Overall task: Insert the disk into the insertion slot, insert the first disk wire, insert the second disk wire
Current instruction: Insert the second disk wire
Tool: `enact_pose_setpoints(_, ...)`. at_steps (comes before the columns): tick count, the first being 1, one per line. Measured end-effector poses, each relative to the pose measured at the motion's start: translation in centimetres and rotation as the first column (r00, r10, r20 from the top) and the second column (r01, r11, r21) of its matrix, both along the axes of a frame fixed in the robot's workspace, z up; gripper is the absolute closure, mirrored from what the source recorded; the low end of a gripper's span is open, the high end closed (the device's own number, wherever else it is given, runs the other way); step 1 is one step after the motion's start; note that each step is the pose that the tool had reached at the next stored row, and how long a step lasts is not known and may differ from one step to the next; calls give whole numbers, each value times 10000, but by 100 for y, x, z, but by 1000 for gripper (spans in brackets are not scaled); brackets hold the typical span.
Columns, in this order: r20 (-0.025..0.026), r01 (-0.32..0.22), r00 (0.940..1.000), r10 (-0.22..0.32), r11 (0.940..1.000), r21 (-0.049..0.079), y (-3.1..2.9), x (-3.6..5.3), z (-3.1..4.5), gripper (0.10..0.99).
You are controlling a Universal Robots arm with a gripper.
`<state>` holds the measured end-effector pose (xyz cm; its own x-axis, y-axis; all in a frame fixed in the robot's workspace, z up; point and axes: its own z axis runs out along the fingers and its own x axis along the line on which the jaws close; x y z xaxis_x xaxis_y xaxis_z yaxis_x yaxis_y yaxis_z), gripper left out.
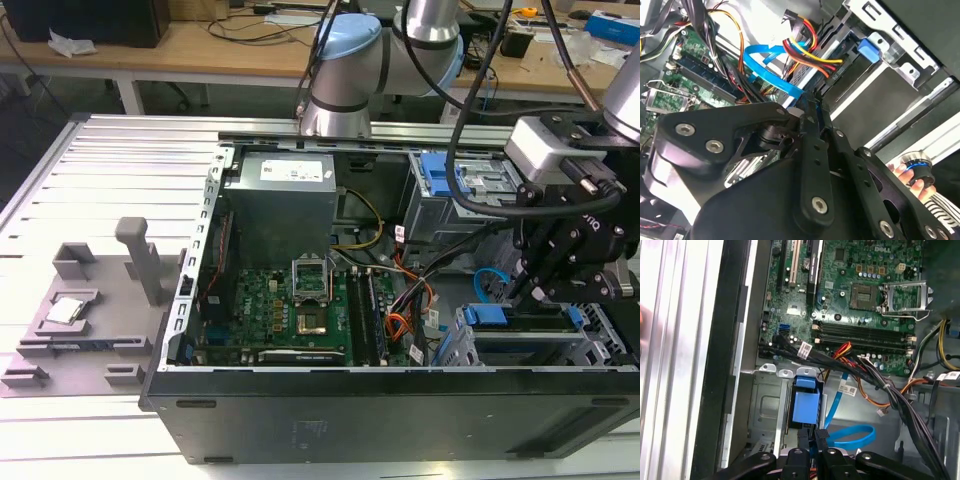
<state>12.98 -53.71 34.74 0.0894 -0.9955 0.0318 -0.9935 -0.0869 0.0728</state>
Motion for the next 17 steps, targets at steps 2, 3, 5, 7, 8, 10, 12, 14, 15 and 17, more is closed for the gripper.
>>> enact_pose_setpoints(2, -4, 28, 10000, -28, 10000, 4, 1, 30, -11, 925)
enact_pose_setpoints(3, -6, 38, 10000, -38, 10000, 4, 1, 53, -17, 925)
enact_pose_setpoints(5, -6, 40, 10000, -40, 10000, 1, 1, 69, -20, 925)
enact_pose_setpoints(7, -7, 46, 10000, -46, 10000, 2, 0, 72, -28, 925)
enact_pose_setpoints(8, -6, 46, 10000, -46, 10000, 2, 0, 73, -31, 925)
enact_pose_setpoints(10, -7, 45, 10000, -45, 10000, 0, 0, 77, -36, 925)
enact_pose_setpoints(12, -6, 45, 10000, -45, 10000, 4, 0, 82, -42, 925)
enact_pose_setpoints(14, -7, 45, 10000, -45, 10000, 7, 1, 90, -45, 925)
enact_pose_setpoints(15, -7, 45, 10000, -45, 10000, 4, 0, 95, -45, 925)
enact_pose_setpoints(17, -7, 47, 10000, -47, 10000, 5, -5, 96, -48, 925)
